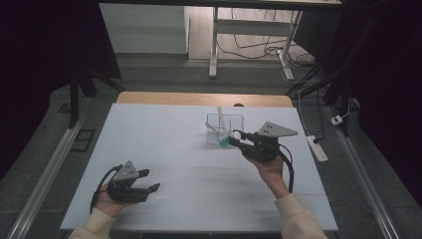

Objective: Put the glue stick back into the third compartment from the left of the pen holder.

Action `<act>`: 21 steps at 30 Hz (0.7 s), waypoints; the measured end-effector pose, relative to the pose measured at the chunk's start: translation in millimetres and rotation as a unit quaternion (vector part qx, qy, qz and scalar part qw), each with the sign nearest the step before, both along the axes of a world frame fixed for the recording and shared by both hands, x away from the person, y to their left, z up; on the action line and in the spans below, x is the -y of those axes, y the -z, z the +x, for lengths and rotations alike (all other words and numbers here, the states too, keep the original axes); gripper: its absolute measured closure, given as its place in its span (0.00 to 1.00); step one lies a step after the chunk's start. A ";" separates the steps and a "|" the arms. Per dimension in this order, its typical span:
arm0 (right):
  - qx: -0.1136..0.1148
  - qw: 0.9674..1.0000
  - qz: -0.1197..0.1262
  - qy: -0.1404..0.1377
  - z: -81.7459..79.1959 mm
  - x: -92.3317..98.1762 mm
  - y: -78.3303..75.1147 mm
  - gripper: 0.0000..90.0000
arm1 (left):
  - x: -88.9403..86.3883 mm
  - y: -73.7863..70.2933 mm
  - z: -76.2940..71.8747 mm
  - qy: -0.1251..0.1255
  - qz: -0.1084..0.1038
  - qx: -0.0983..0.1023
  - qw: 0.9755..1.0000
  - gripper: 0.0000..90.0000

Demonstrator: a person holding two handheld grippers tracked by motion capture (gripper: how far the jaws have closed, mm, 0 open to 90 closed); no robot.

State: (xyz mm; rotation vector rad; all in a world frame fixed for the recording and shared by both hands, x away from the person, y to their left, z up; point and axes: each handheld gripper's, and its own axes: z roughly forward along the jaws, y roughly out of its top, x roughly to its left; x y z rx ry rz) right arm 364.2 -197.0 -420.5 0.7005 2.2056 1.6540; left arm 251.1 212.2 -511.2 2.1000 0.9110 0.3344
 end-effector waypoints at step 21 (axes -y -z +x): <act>0.010 0.999 -0.015 0.042 23.7 10.2 -20.9 0.71 | -0.4 2.1 3.6 -0.002 0.000 -0.008 1.000 0.36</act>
